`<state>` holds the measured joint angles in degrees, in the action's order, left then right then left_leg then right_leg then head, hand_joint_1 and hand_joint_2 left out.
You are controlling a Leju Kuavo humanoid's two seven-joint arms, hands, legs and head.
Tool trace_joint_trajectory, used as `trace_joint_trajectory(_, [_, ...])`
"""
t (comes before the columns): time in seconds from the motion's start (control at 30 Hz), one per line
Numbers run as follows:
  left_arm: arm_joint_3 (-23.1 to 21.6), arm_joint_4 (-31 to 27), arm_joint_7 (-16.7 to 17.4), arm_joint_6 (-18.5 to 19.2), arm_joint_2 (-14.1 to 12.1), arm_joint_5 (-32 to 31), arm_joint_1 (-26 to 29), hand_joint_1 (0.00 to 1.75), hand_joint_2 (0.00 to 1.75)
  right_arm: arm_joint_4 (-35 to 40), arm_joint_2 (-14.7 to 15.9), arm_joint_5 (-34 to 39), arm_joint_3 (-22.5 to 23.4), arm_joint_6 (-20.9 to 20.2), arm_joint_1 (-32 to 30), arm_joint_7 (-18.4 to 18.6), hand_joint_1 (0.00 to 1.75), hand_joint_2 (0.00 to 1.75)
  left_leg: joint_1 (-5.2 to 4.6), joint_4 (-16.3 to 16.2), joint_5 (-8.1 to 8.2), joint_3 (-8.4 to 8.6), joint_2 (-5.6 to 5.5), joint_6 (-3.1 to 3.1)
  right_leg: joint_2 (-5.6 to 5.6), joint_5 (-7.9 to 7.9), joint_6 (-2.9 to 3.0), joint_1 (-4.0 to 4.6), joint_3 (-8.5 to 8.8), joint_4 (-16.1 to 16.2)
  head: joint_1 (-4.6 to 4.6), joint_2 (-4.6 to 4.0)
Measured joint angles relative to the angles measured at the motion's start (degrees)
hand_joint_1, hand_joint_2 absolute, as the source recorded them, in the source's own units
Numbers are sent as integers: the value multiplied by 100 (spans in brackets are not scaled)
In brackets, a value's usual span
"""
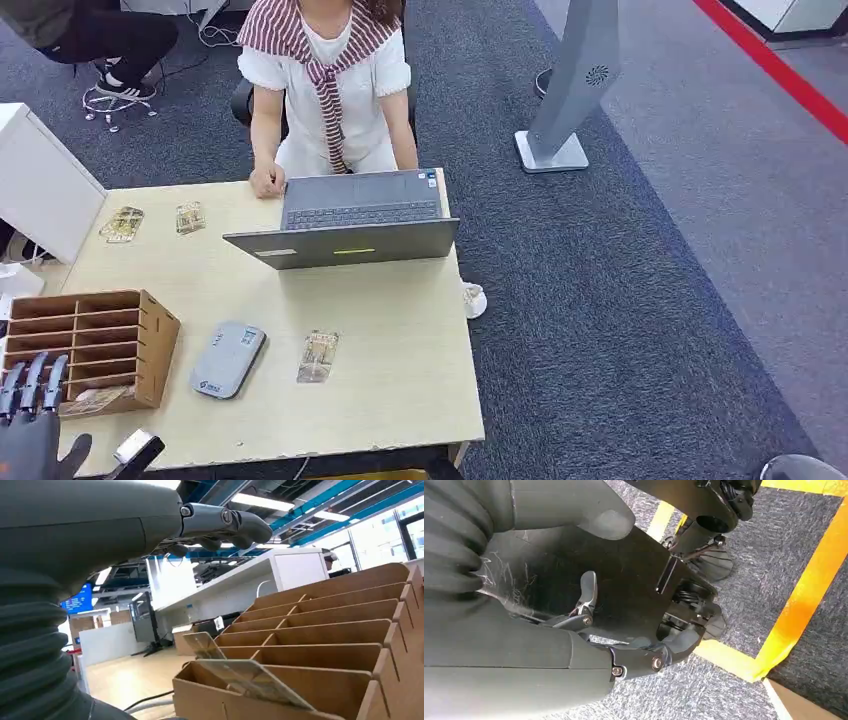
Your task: Pass the card to the sensor for recognition and then transmit it.
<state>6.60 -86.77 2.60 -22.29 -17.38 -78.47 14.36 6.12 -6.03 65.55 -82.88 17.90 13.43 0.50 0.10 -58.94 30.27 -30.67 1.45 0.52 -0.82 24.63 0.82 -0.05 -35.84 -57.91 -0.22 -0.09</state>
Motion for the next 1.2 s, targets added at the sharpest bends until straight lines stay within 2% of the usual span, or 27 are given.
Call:
trace_joint_trajectory(0.4, [-2,197,0,157,22,-133,-362,0,175,2,0,-11,-4,-17,15,35,0,175,0,0,0,0,0,0,0,0,0,0,-1,0,0,0])
trace_joint_trajectory(1.2, [-31,363,122,190,26,-133,-448,0,175,2,0,-7,-7,-26,16,37,0,175,0,-1,0,1,0,0,-1,0,0,0,-1,0,0,0])
